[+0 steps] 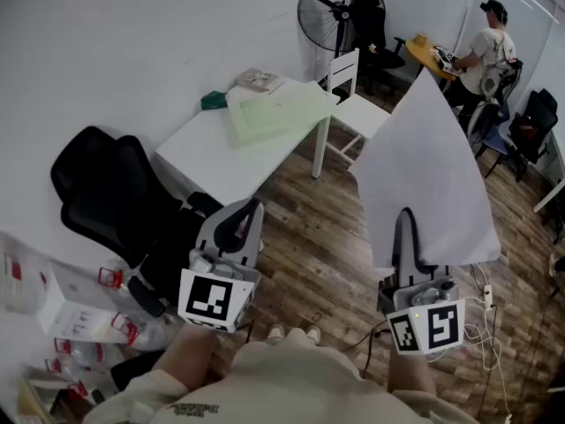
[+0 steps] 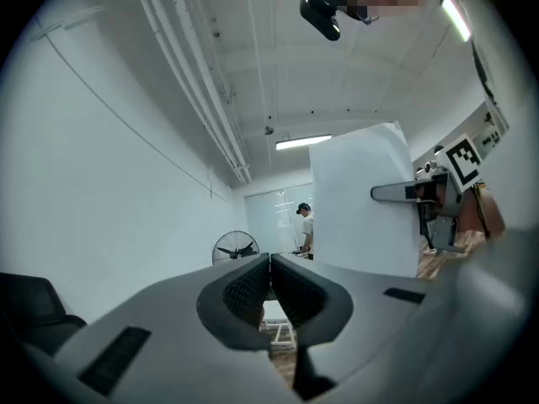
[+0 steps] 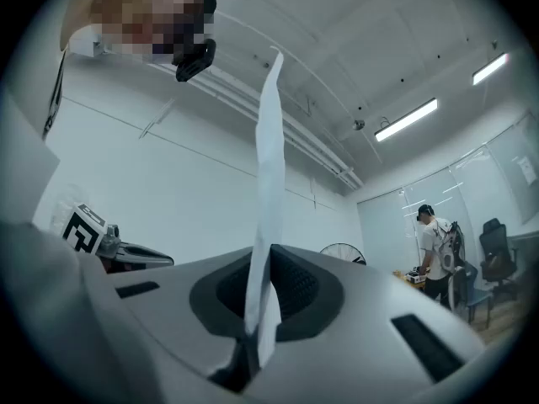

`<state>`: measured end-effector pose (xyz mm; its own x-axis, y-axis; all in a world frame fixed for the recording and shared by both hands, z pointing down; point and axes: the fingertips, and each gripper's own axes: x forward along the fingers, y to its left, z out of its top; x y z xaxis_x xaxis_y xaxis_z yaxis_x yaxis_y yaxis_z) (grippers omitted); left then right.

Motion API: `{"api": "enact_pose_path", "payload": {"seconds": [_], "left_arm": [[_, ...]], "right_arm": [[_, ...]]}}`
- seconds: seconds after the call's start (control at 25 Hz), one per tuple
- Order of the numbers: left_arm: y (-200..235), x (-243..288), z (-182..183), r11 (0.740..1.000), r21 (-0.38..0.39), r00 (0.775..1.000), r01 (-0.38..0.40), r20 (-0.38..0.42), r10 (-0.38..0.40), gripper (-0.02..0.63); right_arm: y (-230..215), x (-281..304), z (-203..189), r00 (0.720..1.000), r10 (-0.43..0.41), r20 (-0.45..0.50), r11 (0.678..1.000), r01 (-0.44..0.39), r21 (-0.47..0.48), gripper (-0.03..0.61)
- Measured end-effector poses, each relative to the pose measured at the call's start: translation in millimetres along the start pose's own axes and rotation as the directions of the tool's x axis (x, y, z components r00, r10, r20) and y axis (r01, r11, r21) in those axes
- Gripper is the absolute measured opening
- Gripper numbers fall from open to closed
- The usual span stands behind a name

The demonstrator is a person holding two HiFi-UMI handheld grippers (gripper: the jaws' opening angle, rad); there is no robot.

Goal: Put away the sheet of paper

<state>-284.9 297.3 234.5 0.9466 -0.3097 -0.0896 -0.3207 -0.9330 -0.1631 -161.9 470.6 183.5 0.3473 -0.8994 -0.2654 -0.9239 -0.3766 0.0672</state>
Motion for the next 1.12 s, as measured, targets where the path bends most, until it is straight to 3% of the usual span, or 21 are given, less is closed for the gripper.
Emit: {"api": "enact_pose_path", "payload": {"seconds": [1.12], "left_arm": [[-80.8, 43.9, -24.2, 0.999, 0.024, 0.996, -0.031, -0.081, 0.032, 0.021]], "right_arm": [[-87.7, -32.7, -41.6, 0.993, 0.057, -0.102, 0.998, -0.056, 0.011, 0.023]]}}
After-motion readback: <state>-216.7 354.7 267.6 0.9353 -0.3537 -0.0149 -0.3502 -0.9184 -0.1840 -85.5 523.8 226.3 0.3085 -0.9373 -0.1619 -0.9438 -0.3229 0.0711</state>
